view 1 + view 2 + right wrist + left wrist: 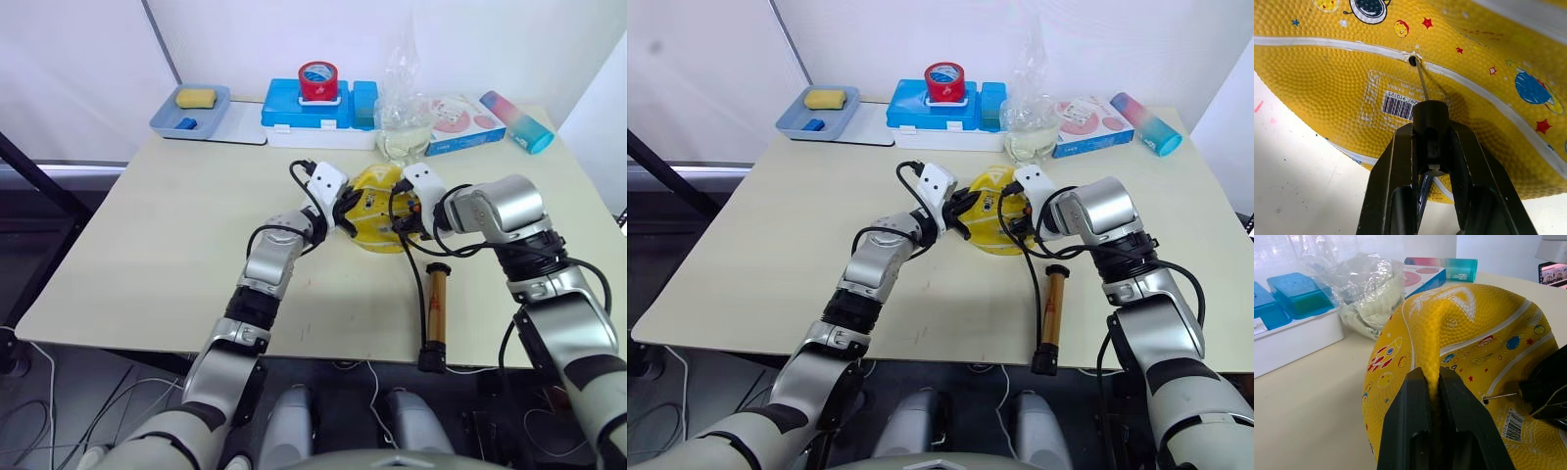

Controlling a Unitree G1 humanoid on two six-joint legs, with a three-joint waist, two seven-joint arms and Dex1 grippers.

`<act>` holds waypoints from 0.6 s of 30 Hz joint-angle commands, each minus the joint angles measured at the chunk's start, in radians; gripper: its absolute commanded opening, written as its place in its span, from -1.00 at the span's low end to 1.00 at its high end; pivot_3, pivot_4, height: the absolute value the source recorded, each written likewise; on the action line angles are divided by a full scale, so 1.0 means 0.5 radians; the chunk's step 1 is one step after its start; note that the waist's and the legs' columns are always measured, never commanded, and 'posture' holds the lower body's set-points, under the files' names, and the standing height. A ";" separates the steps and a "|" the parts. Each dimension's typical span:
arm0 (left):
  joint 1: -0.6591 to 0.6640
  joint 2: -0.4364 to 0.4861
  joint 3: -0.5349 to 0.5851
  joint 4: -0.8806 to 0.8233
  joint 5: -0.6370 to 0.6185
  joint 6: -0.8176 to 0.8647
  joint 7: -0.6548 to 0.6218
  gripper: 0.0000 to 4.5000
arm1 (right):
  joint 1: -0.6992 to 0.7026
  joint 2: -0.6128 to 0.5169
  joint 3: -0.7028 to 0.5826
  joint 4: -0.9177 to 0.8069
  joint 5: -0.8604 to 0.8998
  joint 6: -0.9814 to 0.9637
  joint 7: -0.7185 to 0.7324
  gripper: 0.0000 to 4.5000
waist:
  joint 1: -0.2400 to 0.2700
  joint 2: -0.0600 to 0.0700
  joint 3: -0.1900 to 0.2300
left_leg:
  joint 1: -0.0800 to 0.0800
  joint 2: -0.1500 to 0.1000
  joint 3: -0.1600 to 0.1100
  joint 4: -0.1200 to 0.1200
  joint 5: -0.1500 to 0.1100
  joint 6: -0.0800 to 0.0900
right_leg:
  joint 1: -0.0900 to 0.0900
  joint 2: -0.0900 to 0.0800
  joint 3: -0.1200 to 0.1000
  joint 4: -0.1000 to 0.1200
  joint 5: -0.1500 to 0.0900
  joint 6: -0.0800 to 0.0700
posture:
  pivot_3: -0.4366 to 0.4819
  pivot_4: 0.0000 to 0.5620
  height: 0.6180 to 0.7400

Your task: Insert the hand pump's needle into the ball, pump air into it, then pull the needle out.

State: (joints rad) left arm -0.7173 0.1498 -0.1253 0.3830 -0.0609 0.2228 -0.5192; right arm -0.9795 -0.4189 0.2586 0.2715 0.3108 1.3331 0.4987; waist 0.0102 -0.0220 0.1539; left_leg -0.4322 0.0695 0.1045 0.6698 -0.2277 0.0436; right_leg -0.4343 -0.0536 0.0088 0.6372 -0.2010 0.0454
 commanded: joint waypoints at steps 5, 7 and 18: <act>0.042 0.007 -0.011 0.068 0.022 0.028 0.008 -0.99 | 0.068 -0.060 0.040 0.026 -0.081 0.053 -0.036 -0.86 | 0.001 0.000 0.000 | 0.000 -0.001 0.003 0.000 0.000 0.001 | -0.002 -0.001 0.004 0.000 0.000 0.000 | -0.05 -0.47 0.99; 0.038 0.009 -0.009 0.076 0.023 0.026 0.008 -0.99 | 0.068 -0.060 0.047 0.024 -0.082 0.051 -0.033 -0.86 | 0.001 0.000 0.000 | 0.000 -0.001 0.004 0.000 -0.001 0.001 | -0.003 -0.001 0.005 0.000 0.000 0.000 | -0.05 -0.47 0.99; 0.045 0.004 -0.013 0.091 0.026 0.017 0.014 -0.99 | 0.095 -0.083 0.069 -0.032 -0.071 0.076 -0.021 -0.86 | 0.006 -0.001 -0.001 | 0.001 -0.002 0.020 0.001 -0.006 0.010 | -0.011 -0.002 0.027 0.000 0.003 0.005 | -0.05 -0.47 0.99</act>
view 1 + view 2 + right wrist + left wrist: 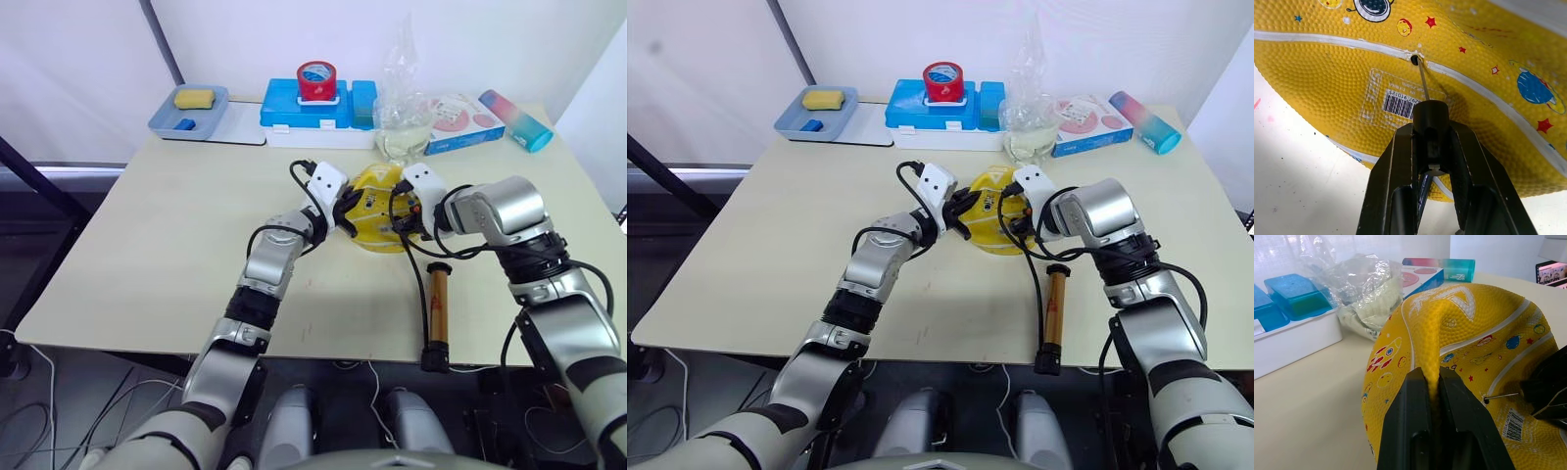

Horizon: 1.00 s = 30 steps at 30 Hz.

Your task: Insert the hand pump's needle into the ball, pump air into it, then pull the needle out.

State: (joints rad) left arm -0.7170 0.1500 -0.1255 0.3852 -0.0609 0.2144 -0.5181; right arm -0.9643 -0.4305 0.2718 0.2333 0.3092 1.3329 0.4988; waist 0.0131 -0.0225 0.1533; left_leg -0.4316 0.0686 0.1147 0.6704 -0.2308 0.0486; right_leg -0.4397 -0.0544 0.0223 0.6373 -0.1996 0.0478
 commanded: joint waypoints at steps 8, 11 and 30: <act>0.041 0.006 -0.012 0.097 0.027 0.033 0.012 -0.99 | 0.058 -0.062 0.048 0.056 -0.072 0.057 -0.017 -0.86 | 0.000 -0.002 -0.004 | 0.000 -0.003 0.017 0.001 -0.005 0.008 | -0.007 -0.002 0.016 0.000 0.002 0.003 | -0.05 -0.47 0.99; 0.045 0.003 -0.015 0.093 0.027 0.038 0.011 -0.99 | 0.061 -0.066 0.065 0.053 -0.074 0.046 -0.009 -0.86 | 0.000 -0.002 -0.004 | 0.001 -0.006 0.025 0.002 -0.007 0.012 | -0.008 -0.004 0.025 0.000 0.002 0.003 | -0.05 -0.47 0.99; 0.060 -0.005 -0.043 0.087 0.034 0.033 -0.031 -0.99 | 0.069 -0.067 0.123 0.100 -0.123 -0.007 0.014 -0.86 | -0.010 -0.012 -0.021 | 0.004 -0.024 0.055 0.006 -0.021 0.035 | -0.014 -0.031 0.039 -0.002 0.003 0.005 | -0.05 -0.47 0.99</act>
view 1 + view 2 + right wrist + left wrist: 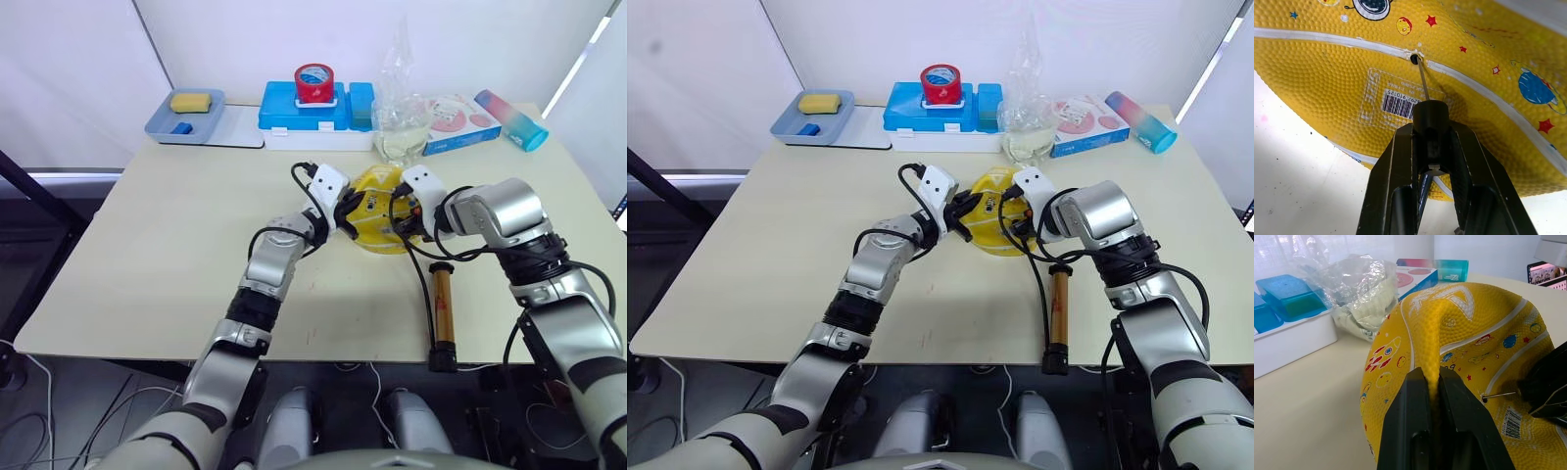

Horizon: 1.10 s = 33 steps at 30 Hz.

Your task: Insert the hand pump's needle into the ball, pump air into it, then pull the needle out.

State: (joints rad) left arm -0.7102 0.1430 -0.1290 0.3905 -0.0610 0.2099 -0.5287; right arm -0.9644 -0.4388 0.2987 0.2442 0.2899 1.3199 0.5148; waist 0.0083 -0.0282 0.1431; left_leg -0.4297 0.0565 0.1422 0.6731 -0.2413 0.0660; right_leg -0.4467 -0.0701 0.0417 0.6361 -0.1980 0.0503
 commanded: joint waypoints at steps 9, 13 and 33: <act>0.037 0.008 -0.032 0.087 0.036 0.040 -0.005 -0.99 | 0.094 -0.059 0.119 0.046 -0.105 0.014 0.014 -0.86 | -0.001 -0.003 -0.007 | 0.000 0.000 -0.001 0.000 0.000 0.000 | 0.000 -0.001 -0.002 0.000 0.000 0.000 | -0.05 -0.47 0.99; 0.035 0.008 -0.030 0.092 0.036 0.038 -0.002 -0.99 | 0.089 -0.058 0.122 0.053 -0.110 0.011 0.017 -0.86 | -0.001 -0.004 -0.008 | 0.000 0.000 -0.002 0.000 0.000 0.000 | 0.000 -0.001 -0.002 0.000 0.000 0.000 | -0.05 -0.47 0.99; 0.035 0.004 -0.016 0.121 0.035 0.026 0.019 -0.99 | 0.107 -0.078 0.162 0.047 -0.163 0.003 0.058 -0.86 | -0.001 -0.008 -0.013 | -0.001 0.000 -0.004 0.000 0.000 0.000 | 0.000 -0.002 -0.004 -0.001 0.000 0.000 | -0.05 -0.47 0.99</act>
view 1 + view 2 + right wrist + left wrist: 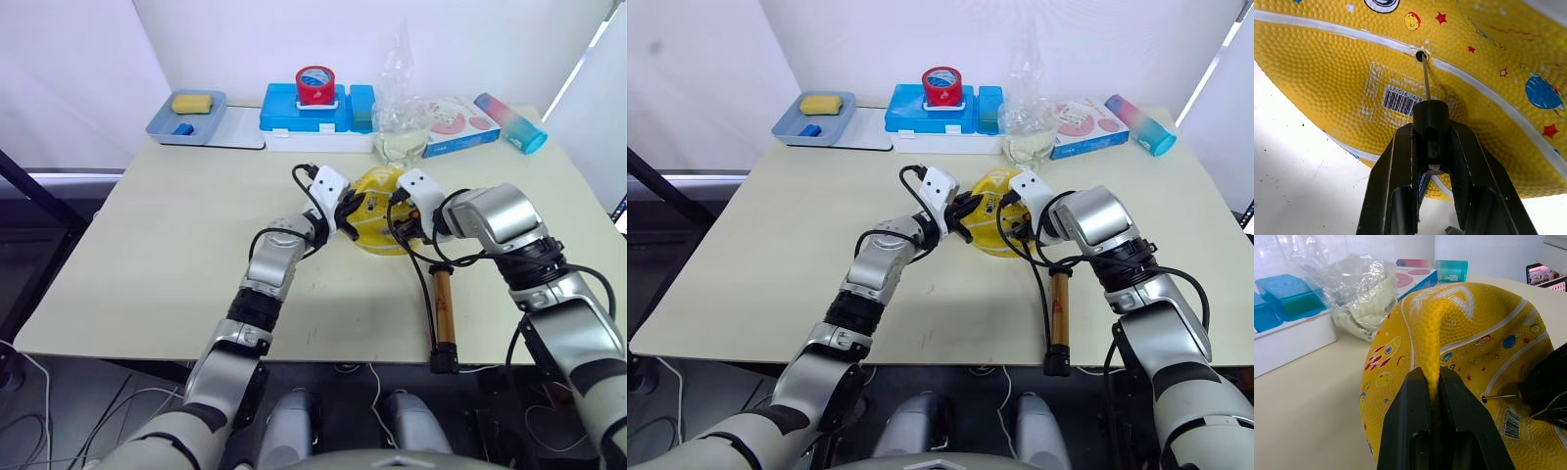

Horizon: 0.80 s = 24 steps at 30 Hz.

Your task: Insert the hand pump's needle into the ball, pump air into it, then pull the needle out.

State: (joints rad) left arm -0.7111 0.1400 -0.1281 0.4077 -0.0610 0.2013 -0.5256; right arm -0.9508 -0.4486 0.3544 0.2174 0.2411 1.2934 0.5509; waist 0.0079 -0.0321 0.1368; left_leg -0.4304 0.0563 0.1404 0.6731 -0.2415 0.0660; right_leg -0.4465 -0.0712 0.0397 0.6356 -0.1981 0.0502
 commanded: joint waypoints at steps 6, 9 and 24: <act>0.045 0.013 -0.029 0.083 0.035 0.036 -0.008 -0.99 | 0.074 -0.054 0.043 0.086 -0.060 0.073 0.001 -0.86 | 0.001 0.000 0.000 | 0.000 0.000 -0.002 0.000 0.000 0.000 | 0.000 -0.001 -0.002 0.000 0.000 0.000 | -0.05 -0.47 0.99; 0.061 0.014 -0.055 0.064 0.040 0.028 -0.042 -0.99 | 0.035 -0.037 0.019 0.099 -0.054 0.089 -0.001 -0.86 | 0.001 0.000 0.000 | -0.001 0.000 -0.002 0.000 0.000 0.000 | 0.000 -0.001 -0.002 0.000 0.000 0.000 | -0.05 -0.47 0.99; 0.060 0.016 -0.063 0.081 0.046 0.006 -0.055 -0.99 | -0.035 0.012 -0.104 0.281 -0.075 0.088 -0.053 -0.86 | 0.000 0.000 0.000 | -0.002 0.000 -0.006 0.000 0.000 0.000 | 0.000 -0.001 -0.006 -0.001 0.000 0.000 | -0.05 -0.47 0.99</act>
State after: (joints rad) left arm -0.7084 0.1402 -0.1370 0.4127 -0.0597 0.1836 -0.5424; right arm -0.9812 -0.4254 0.3107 0.2989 0.2398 1.3074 0.5608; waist 0.0079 -0.0322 0.1367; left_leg -0.4313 0.0565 0.1375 0.6731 -0.2415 0.0659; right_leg -0.4464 -0.0719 0.0367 0.6354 -0.1980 0.0501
